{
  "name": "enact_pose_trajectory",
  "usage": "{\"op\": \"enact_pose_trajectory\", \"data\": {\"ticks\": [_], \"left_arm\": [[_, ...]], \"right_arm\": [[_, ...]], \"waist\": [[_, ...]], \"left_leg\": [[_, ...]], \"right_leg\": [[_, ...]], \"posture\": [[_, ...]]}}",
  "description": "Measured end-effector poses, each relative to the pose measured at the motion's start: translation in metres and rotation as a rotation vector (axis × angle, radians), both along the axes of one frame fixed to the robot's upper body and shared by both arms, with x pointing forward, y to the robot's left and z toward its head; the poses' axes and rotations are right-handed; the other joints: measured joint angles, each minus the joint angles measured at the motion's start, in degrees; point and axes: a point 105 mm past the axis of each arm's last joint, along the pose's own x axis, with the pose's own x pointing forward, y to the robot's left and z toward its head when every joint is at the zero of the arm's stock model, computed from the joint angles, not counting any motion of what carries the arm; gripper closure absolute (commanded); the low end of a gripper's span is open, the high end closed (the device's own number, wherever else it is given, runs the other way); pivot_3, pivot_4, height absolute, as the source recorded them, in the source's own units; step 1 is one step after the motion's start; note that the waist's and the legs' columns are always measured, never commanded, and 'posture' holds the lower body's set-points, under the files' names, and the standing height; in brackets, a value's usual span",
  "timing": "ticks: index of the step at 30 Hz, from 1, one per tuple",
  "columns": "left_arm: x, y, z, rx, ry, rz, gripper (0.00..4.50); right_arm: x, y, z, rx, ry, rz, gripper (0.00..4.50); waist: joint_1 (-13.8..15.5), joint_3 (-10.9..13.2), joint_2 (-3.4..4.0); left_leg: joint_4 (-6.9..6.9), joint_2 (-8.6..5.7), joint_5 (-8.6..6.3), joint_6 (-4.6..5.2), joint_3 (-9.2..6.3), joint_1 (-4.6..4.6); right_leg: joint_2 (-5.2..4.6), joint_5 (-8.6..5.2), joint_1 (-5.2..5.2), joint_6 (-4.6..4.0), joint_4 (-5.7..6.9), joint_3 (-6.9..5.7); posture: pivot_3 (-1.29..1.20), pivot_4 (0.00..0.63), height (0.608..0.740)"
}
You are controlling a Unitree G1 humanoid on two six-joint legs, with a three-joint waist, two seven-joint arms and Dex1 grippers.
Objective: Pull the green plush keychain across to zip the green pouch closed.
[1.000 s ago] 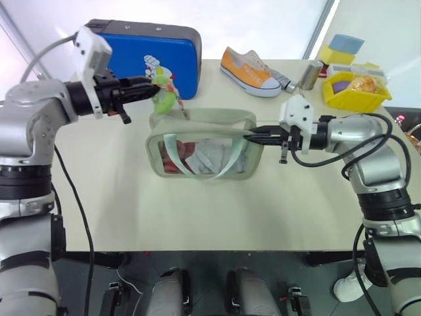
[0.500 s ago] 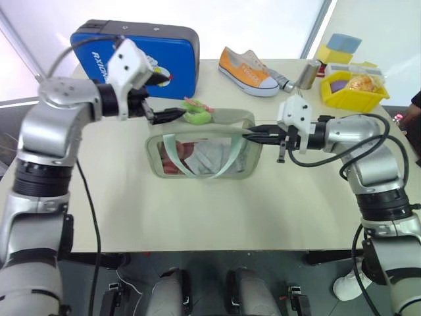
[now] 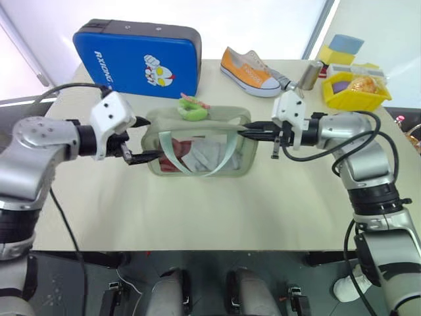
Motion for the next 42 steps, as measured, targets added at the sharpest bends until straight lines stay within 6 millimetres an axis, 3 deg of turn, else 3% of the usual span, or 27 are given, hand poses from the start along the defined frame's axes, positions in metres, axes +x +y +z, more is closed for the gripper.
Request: {"op": "enact_pose_trajectory", "data": {"ticks": [7,11,12,13,17,21,23,25,30,37,39,42], "left_arm": [[0.001,0.008,-0.012,0.034,0.015,0.005,4.47],[0.006,0.006,-0.012,0.033,0.001,0.019,4.47],[0.007,0.006,-0.012,0.032,-0.001,0.022,4.5],[0.008,0.006,-0.012,0.035,-0.005,0.021,4.5],[0.008,0.005,-0.012,0.037,-0.009,0.013,4.5],[0.008,0.006,-0.012,0.039,-0.007,0.015,4.5],[0.009,0.006,-0.012,0.039,-0.005,0.015,4.5],[0.009,0.006,-0.012,0.039,-0.006,0.014,4.5],[0.008,0.004,-0.012,0.041,-0.01,0.007,4.5],[0.006,0.001,-0.01,0.045,-0.021,0.003,4.5],[0.006,0.0,-0.01,0.045,-0.024,0.004,4.5],[0.004,-0.001,-0.01,0.047,-0.028,0.0,4.5]], "right_arm": [[-0.001,0.0,0.0,-0.001,0.02,-0.003,4.5],[-0.003,0.001,0.001,0.003,0.037,-0.01,4.5],[-0.004,0.001,0.001,0.008,0.047,-0.01,3.68],[-0.005,0.001,0.002,0.011,0.059,-0.008,3.37],[-0.01,-0.004,0.008,-0.002,0.076,-0.009,1.39],[-0.005,-0.002,0.037,0.068,0.053,-0.016,1.39],[-0.007,0.016,0.063,0.175,0.034,0.032,1.39],[-0.01,0.037,0.073,0.233,0.038,0.093,1.39],[-0.011,0.08,0.052,0.227,0.085,0.172,1.39],[0.003,0.089,0.033,0.181,0.123,0.156,1.39],[0.005,0.09,0.028,0.159,0.124,0.155,1.94],[0.005,0.09,0.026,0.145,0.112,0.162,3.31]], "waist": [[0.0,0.0,0.0],[0.0,0.0,0.0],[0.1,0.0,0.0],[0.1,0.0,0.01],[0.2,0.0,0.0],[0.0,0.0,0.03],[-0.3,0.0,0.04],[-0.2,0.0,0.03],[0.1,0.0,0.02],[-0.1,0.0,0.02],[0.0,0.0,0.03],[0.0,0.0,0.02]], "left_leg": [[-0.01,0.0,0.0,0.0,0.01,0.01],[-0.01,0.0,0.0,0.0,0.01,0.0],[-0.01,0.0,0.0,0.0,0.01,0.0],[0.0,0.0,0.0,0.0,0.01,0.0],[0.0,-0.01,0.0,0.01,0.01,0.0],[-0.01,0.0,0.0,0.01,0.01,0.02],[-0.03,0.04,0.0,0.0,0.01,0.03],[-0.03,0.04,0.0,0.0,0.0,0.03],[-0.01,-0.03,-0.01,0.02,0.01,-0.05],[-0.01,-0.02,-0.01,0.02,0.01,-0.04],[-0.01,-0.02,-0.02,0.03,0.01,-0.04],[-0.02,-0.02,-0.02,0.03,0.0,-0.04]], "right_leg": [[0.0,0.0,0.0,0.0,0.0,0.0],[0.0,0.0,0.0,0.0,0.01,0.0],[0.0,0.0,0.0,0.0,0.01,0.0],[-0.01,0.0,0.0,0.0,0.01,0.0],[-0.03,0.0,0.0,0.0,0.0,0.0],[0.0,0.0,-0.01,0.0,0.02,0.0],[0.03,0.0,-0.02,-0.01,0.03,0.0],[0.03,0.0,-0.02,-0.01,0.04,-0.01],[-0.05,0.0,-0.02,0.0,0.02,-0.01],[-0.03,0.0,-0.03,-0.01,0.02,-0.01],[-0.03,0.0,-0.03,-0.01,0.02,-0.01],[-0.04,0.0,-0.03,-0.01,0.02,-0.01]], "posture": [[0.0,0.15,0.74],[0.0,0.15,0.74],[0.0,0.15,0.74],[0.0,0.15,0.74],[0.0,0.15,0.74],[0.0,0.15,0.74],[0.0,0.15,0.74],[0.0,0.15,0.74],[0.0,0.15,0.74],[0.0,0.15,0.74],[0.0,0.15,0.74],[0.0,0.15,0.74]]}}
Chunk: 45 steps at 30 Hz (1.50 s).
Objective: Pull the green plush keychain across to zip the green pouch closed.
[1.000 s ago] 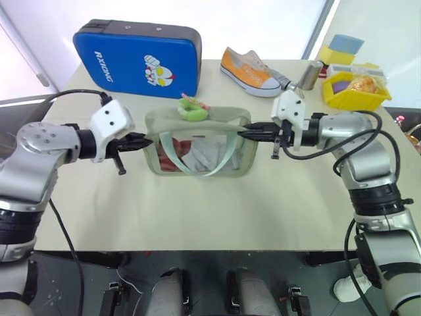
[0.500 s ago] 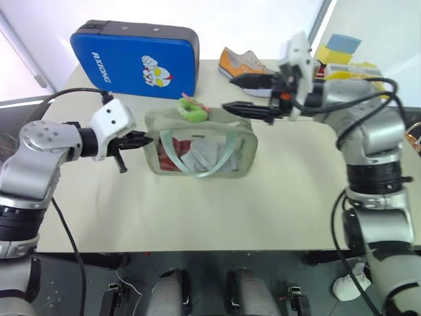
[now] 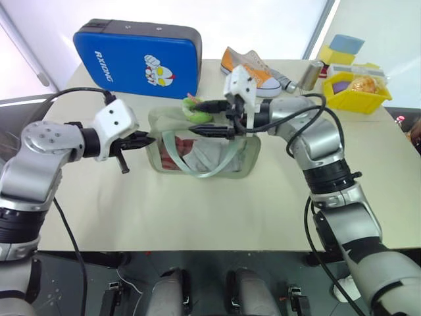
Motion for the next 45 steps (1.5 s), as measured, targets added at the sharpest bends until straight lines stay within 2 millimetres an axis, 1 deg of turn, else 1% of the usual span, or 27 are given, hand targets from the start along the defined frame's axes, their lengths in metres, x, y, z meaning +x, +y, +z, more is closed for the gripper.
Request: {"op": "enact_pose_trajectory", "data": {"ticks": [2,3,7,10,12,16,18,19,21,24,26,28,30,31,33,37,38,39,43,45], "left_arm": [[-0.001,-0.001,0.0,-0.001,0.002,0.001,4.5],[-0.001,-0.001,0.0,-0.001,0.003,0.001,4.5],[0.0,-0.003,0.0,-0.01,0.001,0.002,4.5],[0.0,-0.004,0.0,-0.012,-0.001,-0.001,4.5],[-0.001,-0.005,-0.001,-0.011,-0.001,-0.005,4.5],[-0.006,-0.005,-0.003,-0.017,0.003,-0.014,4.5],[-0.007,-0.003,-0.003,-0.016,0.006,-0.011,4.5],[-0.008,-0.002,-0.004,-0.015,0.008,-0.009,4.5],[-0.009,0.001,-0.004,-0.013,0.013,-0.003,4.5],[-0.01,0.002,-0.004,-0.018,0.022,0.002,4.5],[-0.01,0.001,-0.004,-0.023,0.025,0.001,4.5],[-0.011,0.0,-0.004,-0.025,0.025,-0.002,4.5],[-0.01,-0.001,-0.004,-0.026,0.026,0.0,4.5],[-0.01,-0.001,-0.005,-0.028,0.028,0.005,4.5],[-0.01,-0.001,-0.005,-0.029,0.029,0.008,4.5],[-0.009,-0.002,-0.005,-0.035,0.028,0.009,4.5],[-0.009,-0.003,-0.006,-0.036,0.028,0.007,4.5],[-0.009,-0.004,-0.006,-0.037,0.028,0.005,4.5],[-0.009,-0.004,-0.006,-0.037,0.029,0.005,4.5],[-0.009,-0.004,-0.006,-0.038,0.028,0.006,4.5]], "right_arm": [[0.0,0.0,0.0,-0.006,-0.011,0.005,4.38],[0.0,0.0,0.0,-0.009,-0.018,0.004,4.48],[0.0,-0.001,0.001,-0.007,-0.016,-0.001,4.48],[0.001,-0.01,0.008,0.024,0.016,-0.033,4.48],[0.005,-0.029,0.018,0.04,0.009,-0.098,4.48],[0.012,-0.074,0.041,0.029,-0.068,-0.266,4.48],[0.012,-0.097,0.045,-0.012,-0.114,-0.35,4.48],[0.012,-0.109,0.044,-0.032,-0.125,-0.398,4.48],[0.015,-0.134,0.034,-0.085,-0.126,-0.501,4.48],[0.02,-0.161,0.017,-0.163,-0.137,-0.628,4.48],[0.023,-0.174,0.002,-0.2,-0.134,-0.698,4.48],[0.024,-0.183,-0.017,-0.225,-0.113,-0.743,4.48],[0.024,-0.182,-0.043,-0.22,-0.062,-0.767,4.48],[0.024,-0.178,-0.062,-0.207,-0.015,-0.767,4.48],[0.023,-0.169,-0.08,-0.177,0.04,-0.765,4.48],[0.021,-0.13,-0.113,-0.072,0.157,-0.73,4.48],[0.02,-0.123,-0.117,-0.067,0.172,-0.718,4.48],[0.02,-0.12,-0.119,-0.069,0.179,-0.712,4.48],[0.021,-0.124,-0.118,-0.076,0.183,-0.722,4.48],[0.02,-0.13,-0.118,-0.099,0.182,-0.721,4.48]], "waist": [[0.0,0.0,0.0],[0.0,0.0,0.0],[0.0,0.0,0.0],[0.1,0.0,0.0],[0.2,0.0,-0.01],[0.2,0.0,0.0],[0.1,0.0,-0.01],[0.0,0.0,-0.01],[0.0,0.0,-0.01],[-0.1,0.0,0.0],[-0.2,0.0,0.0],[-0.1,0.0,0.0],[-0.1,0.0,-0.02],[-0.1,0.0,-0.02],[-0.2,0.0,0.0],[-0.2,0.0,0.01],[-0.2,0.0,0.01],[-0.1,0.0,0.01],[0.0,0.0,-0.01],[0.0,0.0,-0.01]], "left_leg": [[0.0,0.0,0.0,0.0,0.0,0.0],[0.0,0.0,0.0,0.0,0.0,0.0],[0.0,0.0,0.0,0.0,0.0,0.0],[0.0,0.0,0.0,0.0,0.0,-0.01],[0.0,-0.03,0.0,0.01,-0.01,-0.02],[-0.01,-0.03,-0.01,0.01,-0.01,-0.01],[-0.02,-0.01,-0.01,0.01,-0.01,0.0],[-0.02,-0.02,-0.01,0.01,-0.01,0.0],[-0.02,-0.02,-0.01,0.02,0.0,0.0],[-0.04,0.0,-0.01,0.01,0.0,0.03],[-0.04,0.0,-0.01,0.01,0.01,0.03],[-0.04,0.0,0.0,0.01,0.01,0.03],[-0.03,0.0,0.0,0.01,0.01,0.03],[-0.03,0.0,0.0,0.0,0.01,0.04],[-0.03,0.01,0.01,-0.01,0.02,0.04],[-0.04,0.03,0.02,-0.04,0.0,0.07],[-0.03,0.02,0.02,-0.04,0.01,0.06],[-0.03,-0.01,0.02,-0.04,0.01,0.06],[-0.03,0.0,0.02,-0.03,-0.01,0.08],[-0.03,0.01,0.02,-0.03,-0.02,0.08]], "right_leg": [[0.0,0.0,0.0,0.0,0.0,0.0],[0.0,0.0,0.0,0.0,0.0,0.0],[0.0,0.0,0.0,0.0,0.0,0.0],[-0.02,0.0,0.0,0.0,0.0,0.0],[-0.05,0.0,0.0,0.0,-0.01,0.0],[-0.06,0.0,0.0,0.0,-0.02,0.0],[-0.06,0.0,0.0,0.0,-0.03,0.0],[-0.06,0.0,0.0,0.0,-0.04,0.0],[-0.07,0.0,0.0,0.0,-0.05,0.0],[-0.04,0.0,0.0,0.0,-0.04,0.0],[-0.03,0.0,0.0,0.0,-0.05,0.01],[-0.03,0.0,0.01,0.0,-0.05,0.01],[-0.02,0.0,0.02,0.0,-0.05,0.01],[-0.02,0.0,0.03,0.0,-0.05,0.01],[0.01,0.0,0.02,0.0,-0.04,0.01],[0.05,0.0,0.05,0.0,-0.03,0.02],[0.04,0.0,0.04,0.0,-0.04,0.02],[0.02,0.0,0.05,0.0,-0.04,0.02],[0.03,0.0,0.08,0.0,-0.05,0.02],[0.04,-0.01,0.08,0.0,-0.04,0.02]], "posture": [[0.0,0.15,0.74],[0.0,0.15,0.74],[0.0,0.15,0.74],[0.0,0.15,0.74],[0.0,0.15,0.74],[0.0,0.15,0.74],[0.0,0.15,0.74],[0.0,0.15,0.74],[0.0,0.15,0.74],[0.0,0.15,0.74],[0.0,0.15,0.74],[0.0,0.15,0.74],[0.0,0.15,0.74],[0.0,0.15,0.74],[0.0,0.15,0.74],[0.0,0.15,0.74],[0.0,0.15,0.74],[0.0,0.15,0.74],[0.0,0.15,0.74],[0.0,0.15,0.74]]}}
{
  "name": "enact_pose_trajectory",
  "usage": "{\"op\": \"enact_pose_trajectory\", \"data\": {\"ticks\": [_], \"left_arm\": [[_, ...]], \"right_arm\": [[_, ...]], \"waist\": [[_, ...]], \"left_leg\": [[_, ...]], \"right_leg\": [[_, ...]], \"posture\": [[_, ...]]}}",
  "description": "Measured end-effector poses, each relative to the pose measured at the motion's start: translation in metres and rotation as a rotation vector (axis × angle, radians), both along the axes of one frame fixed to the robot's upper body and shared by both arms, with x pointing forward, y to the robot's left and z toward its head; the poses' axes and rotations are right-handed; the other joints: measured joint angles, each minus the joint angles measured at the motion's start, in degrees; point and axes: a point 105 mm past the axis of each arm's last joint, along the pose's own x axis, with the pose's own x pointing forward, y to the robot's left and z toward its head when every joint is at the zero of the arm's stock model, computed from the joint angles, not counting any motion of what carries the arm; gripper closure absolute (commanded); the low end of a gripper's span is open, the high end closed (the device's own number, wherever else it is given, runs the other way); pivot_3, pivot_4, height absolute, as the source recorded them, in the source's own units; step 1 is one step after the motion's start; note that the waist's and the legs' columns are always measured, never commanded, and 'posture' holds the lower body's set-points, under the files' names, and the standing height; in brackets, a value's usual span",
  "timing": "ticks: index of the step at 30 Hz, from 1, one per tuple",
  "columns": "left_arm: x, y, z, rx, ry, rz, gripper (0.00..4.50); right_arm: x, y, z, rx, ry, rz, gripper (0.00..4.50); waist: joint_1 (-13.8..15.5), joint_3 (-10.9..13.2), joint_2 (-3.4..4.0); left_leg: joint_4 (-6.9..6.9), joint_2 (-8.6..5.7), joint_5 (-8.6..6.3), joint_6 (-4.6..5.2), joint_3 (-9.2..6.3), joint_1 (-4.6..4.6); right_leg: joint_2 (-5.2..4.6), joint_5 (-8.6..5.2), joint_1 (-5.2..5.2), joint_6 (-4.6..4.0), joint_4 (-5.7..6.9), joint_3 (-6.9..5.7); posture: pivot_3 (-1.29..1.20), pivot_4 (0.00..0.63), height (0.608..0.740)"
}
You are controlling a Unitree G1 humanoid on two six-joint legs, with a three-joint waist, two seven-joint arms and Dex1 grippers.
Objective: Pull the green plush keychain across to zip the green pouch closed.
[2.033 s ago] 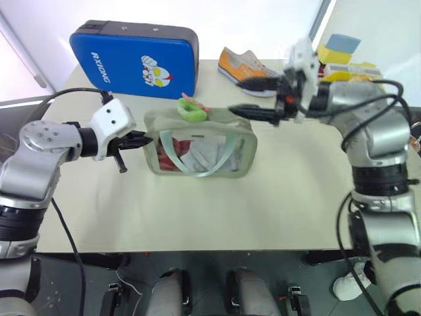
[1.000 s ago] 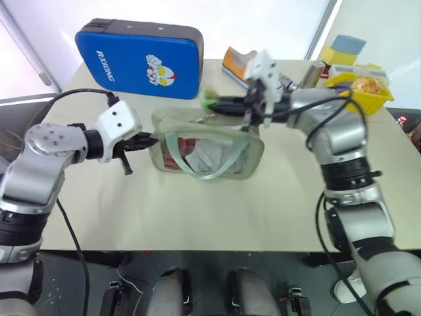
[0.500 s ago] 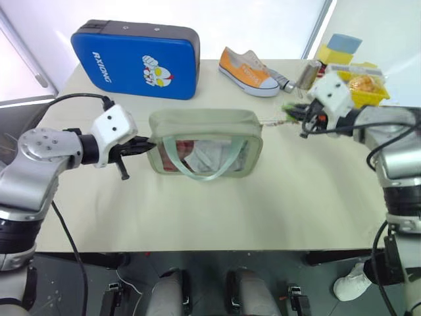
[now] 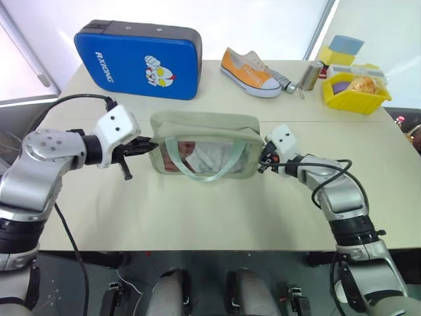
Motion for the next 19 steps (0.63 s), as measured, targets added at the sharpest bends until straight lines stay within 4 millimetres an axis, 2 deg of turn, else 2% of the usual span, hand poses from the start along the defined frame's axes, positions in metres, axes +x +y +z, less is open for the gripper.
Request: {"op": "enact_pose_trajectory", "data": {"ticks": [2,3,4,6,9,10,11,14,19], "left_arm": [[0.001,0.0,0.0,-0.004,0.0,0.002,4.5],[0.001,0.0,0.0,-0.008,-0.001,0.003,3.75],[0.002,-0.001,0.001,-0.014,-0.001,0.003,3.41],[0.002,-0.001,-0.001,-0.028,0.016,0.006,2.43],[0.005,0.002,0.006,-0.063,0.029,0.008,0.88],[0.006,0.005,0.011,-0.071,0.032,0.01,0.34],[0.006,0.008,0.014,-0.078,0.031,0.015,0.16],[0.006,0.023,0.029,-0.103,0.036,0.04,0.16],[0.011,0.037,0.055,-0.172,0.016,0.057,0.16]], "right_arm": [[0.001,-0.003,0.002,-0.008,0.002,0.002,3.78],[0.002,-0.006,0.004,-0.009,0.005,0.004,3.37],[0.004,-0.009,0.009,-0.007,0.007,0.006,2.87],[0.007,-0.016,0.03,-0.004,-0.012,0.021,1.9],[0.008,-0.034,0.075,-0.018,-0.067,0.045,0.32],[0.005,-0.04,0.095,-0.029,-0.087,0.067,0.0],[0.002,-0.042,0.104,-0.03,-0.094,0.084,0.0],[-0.015,-0.047,0.123,-0.027,-0.033,0.189,0.0],[-0.036,-0.03,0.144,0.024,0.023,0.352,0.0]], "waist": [[0.0,0.0,0.0],[0.0,0.0,0.0],[0.0,0.0,0.01],[0.0,0.0,0.02],[0.1,0.1,0.04],[0.0,0.1,0.04],[0.0,0.1,0.03],[-0.1,0.1,0.03],[-0.3,0.1,0.05]], "left_leg": [[0.0,-0.01,0.0,0.0,0.0,0.0],[0.0,-0.01,0.0,0.0,0.01,0.0],[0.0,-0.02,0.0,0.0,0.0,-0.01],[0.0,-0.01,0.0,0.0,0.0,-0.03],[0.0,-0.01,0.0,0.01,0.0,-0.06],[-0.01,-0.01,0.0,0.01,0.0,-0.06],[-0.04,0.0,-0.01,0.01,-0.01,-0.05],[-0.04,0.01,-0.02,0.03,0.0,-0.05],[-0.04,0.03,-0.02,0.03,0.02,-0.03]], "right_leg": [[0.0,0.0,0.0,0.0,0.0,0.0],[-0.01,0.0,0.0,0.0,0.0,0.0],[-0.01,0.0,0.0,0.0,0.0,0.0],[-0.01,0.0,-0.04,0.0,0.0,0.0],[-0.01,0.0,-0.07,0.0,0.0,0.0],[-0.01,0.0,-0.08,0.0,-0.02,0.0],[0.0,0.0,-0.07,0.0,-0.04,0.0],[0.0,0.0,-0.07,0.0,-0.05,-0.01],[0.0,0.0,-0.08,0.0,-0.03,-0.01]], "posture": [[0.0,0.15,0.74],[0.0,0.15,0.74],[0.0,0.15,0.74],[0.0,0.15,0.74],[0.0,0.15,0.74],[0.0,0.15,0.74],[0.0,0.15,0.74],[0.0,0.15,0.74],[0.0,0.15,0.74]]}}
